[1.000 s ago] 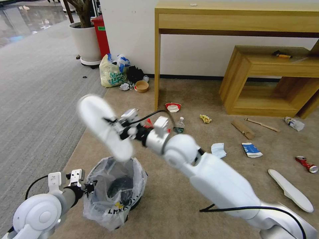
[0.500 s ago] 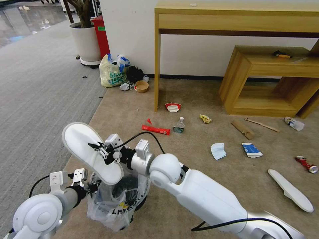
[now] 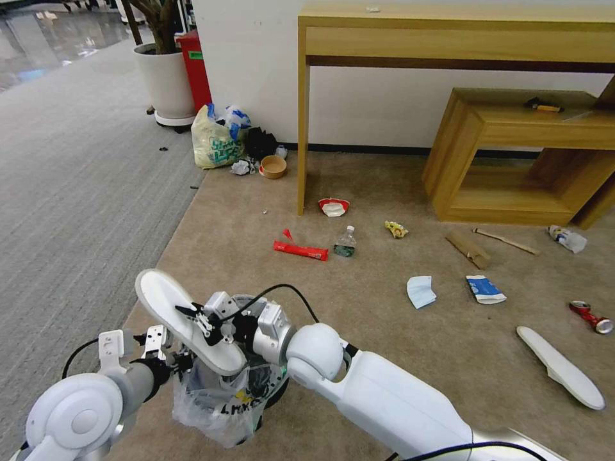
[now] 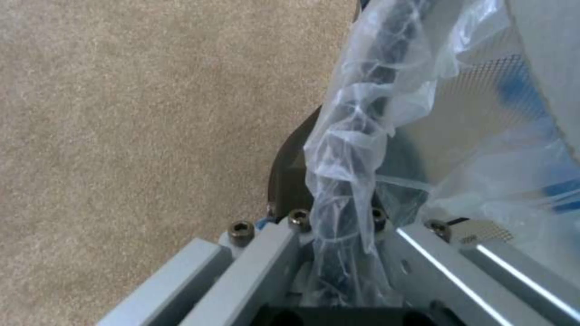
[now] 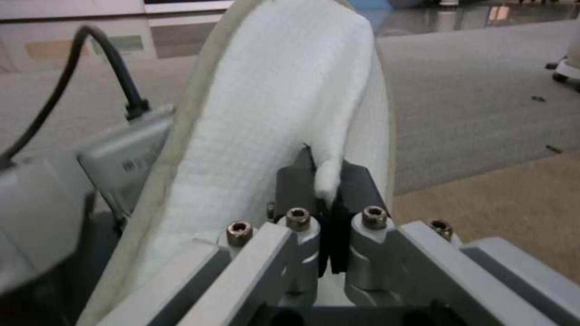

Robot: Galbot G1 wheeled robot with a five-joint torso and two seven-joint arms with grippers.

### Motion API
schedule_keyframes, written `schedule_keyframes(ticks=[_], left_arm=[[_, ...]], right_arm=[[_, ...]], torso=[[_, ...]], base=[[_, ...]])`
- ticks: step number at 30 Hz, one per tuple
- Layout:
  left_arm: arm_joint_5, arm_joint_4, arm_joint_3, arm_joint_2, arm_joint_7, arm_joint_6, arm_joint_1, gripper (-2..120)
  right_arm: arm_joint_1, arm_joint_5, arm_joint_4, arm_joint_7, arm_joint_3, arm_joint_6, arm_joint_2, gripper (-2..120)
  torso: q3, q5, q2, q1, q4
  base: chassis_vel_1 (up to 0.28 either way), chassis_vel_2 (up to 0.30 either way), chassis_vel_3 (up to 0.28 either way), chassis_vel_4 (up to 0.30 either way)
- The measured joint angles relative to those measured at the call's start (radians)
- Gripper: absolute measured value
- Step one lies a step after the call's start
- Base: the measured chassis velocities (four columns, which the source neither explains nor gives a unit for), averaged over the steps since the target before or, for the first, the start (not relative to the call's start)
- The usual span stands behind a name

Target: Pick up the trash bin and place the garbage on the floor into it.

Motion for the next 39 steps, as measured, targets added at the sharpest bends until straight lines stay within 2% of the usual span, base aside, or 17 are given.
schedule_keyframes(ticks=[5,8,12,15,16,18,20,21,23,24,26,29,39], left_arm=[[-0.001,0.004,0.001,-0.004,0.000,0.000,0.000,0],[0.004,0.014,0.001,-0.007,0.000,0.000,0.001,0],[0.009,0.017,-0.001,-0.009,0.000,0.000,0.000,0],[0.016,0.021,-0.003,-0.014,0.000,0.000,0.001,0],[0.016,0.021,-0.003,-0.014,0.000,0.000,0.001,0],[0.021,0.024,-0.004,-0.015,0.000,0.000,0.002,0],[0.022,0.024,-0.005,-0.015,0.000,0.000,0.002,0],[0.025,0.028,-0.006,-0.015,0.000,0.000,0.002,0],[0.033,0.036,-0.008,-0.016,0.003,0.000,0.002,0],[0.033,0.036,-0.008,-0.016,0.003,0.000,0.002,0],[0.036,0.040,-0.007,-0.020,0.005,0.000,0.001,0],[0.038,0.044,-0.007,-0.022,0.007,0.000,0.000,0],[0.052,0.066,-0.021,-0.027,0.017,0.000,0.002,0]], right_arm=[[-0.017,-0.011,0.001,0.008,0.008,0.002,-0.003,13],[-0.042,-0.011,0.041,0.017,0.020,-0.003,-0.029,31],[-0.047,-0.011,0.061,0.020,0.023,-0.007,-0.036,41],[-0.055,-0.011,0.079,0.023,0.025,-0.011,-0.041,55],[-0.055,-0.011,0.079,0.023,0.025,-0.011,-0.041,55],[-0.061,-0.011,0.090,0.023,0.028,-0.013,-0.048,65],[-0.062,-0.011,0.092,0.023,0.029,-0.013,-0.049,66],[-0.070,-0.013,0.100,0.024,0.036,-0.015,-0.055,76],[-0.087,-0.017,0.112,0.024,0.048,-0.021,-0.067,84],[-0.087,-0.017,0.112,0.024,0.048,-0.021,-0.067,84],[-0.108,-0.029,0.114,0.024,0.053,-0.021,-0.071,96],[-0.121,-0.035,0.120,0.024,0.057,-0.021,-0.073,100],[-0.106,0.008,0.177,0.054,0.102,-0.042,-0.080,100]], torso=[[0.000,0.0000,0.000,0.000,0.0000],[0.000,0.0000,0.000,0.000,-0.0001],[0.000,0.0000,0.000,0.000,-0.0001],[0.000,0.0000,0.000,0.000,0.0001],[0.000,0.0000,0.000,0.000,0.0001],[0.000,0.0000,0.000,0.000,0.0000],[0.000,0.0000,0.000,0.000,0.0000],[0.000,0.0000,0.000,0.000,0.0000],[0.000,0.0000,0.000,0.000,0.0000],[0.000,0.0000,0.000,0.000,0.0000],[0.000,0.0000,0.000,0.000,0.0000],[0.000,0.0000,0.000,0.000,0.0000],[0.000,0.0001,0.000,0.000,0.0001]], base=[[0.000,0.000,0.000,0.000],[0.000,0.000,0.000,0.000],[0.000,0.000,0.000,0.000],[0.000,0.000,0.000,0.000],[0.000,0.000,0.000,0.000],[0.000,0.000,0.000,0.000],[0.000,0.000,0.000,0.000],[0.000,0.000,0.000,0.000],[0.000,0.000,0.000,0.000],[0.000,0.000,0.000,0.000],[0.000,0.000,0.000,0.000],[0.000,0.000,0.000,0.000],[0.000,0.000,0.000,0.000]])
